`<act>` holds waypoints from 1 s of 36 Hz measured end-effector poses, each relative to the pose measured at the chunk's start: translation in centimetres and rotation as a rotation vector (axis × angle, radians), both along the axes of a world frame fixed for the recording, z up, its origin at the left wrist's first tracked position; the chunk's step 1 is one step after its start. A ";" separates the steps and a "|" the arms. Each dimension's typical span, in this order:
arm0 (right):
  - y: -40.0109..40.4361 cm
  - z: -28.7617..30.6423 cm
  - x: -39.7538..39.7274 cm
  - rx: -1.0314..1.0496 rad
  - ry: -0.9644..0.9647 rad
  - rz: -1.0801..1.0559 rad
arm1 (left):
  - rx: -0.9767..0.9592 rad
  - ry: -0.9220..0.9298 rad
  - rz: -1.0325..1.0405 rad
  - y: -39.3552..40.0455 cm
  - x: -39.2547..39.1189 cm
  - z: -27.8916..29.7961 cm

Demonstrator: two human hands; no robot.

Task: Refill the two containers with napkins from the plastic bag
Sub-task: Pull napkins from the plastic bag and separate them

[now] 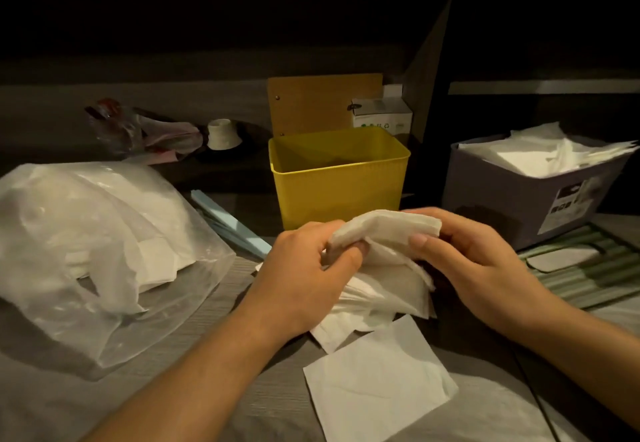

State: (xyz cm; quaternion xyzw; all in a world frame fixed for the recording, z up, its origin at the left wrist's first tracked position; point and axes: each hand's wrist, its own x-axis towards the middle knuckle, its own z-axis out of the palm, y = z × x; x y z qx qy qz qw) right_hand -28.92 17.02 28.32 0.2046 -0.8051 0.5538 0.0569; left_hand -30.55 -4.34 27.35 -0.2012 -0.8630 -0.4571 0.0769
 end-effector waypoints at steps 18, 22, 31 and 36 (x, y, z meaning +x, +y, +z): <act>0.6 -0.6 0.2 0.042 0.027 -0.051 | 0.272 -0.108 0.019 0.0 0.2 0.0; 0.4 -0.6 0.1 -0.154 0.053 -0.139 | 0.260 -0.119 0.015 -0.1 0.1 0.3; 0.5 -0.4 0.2 0.024 0.034 -0.104 | 0.228 -0.210 0.032 0.1 1.9 1.2; 0.6 -0.4 -0.1 -0.057 -0.042 -0.115 | 0.251 -0.283 0.094 0.4 2.7 1.4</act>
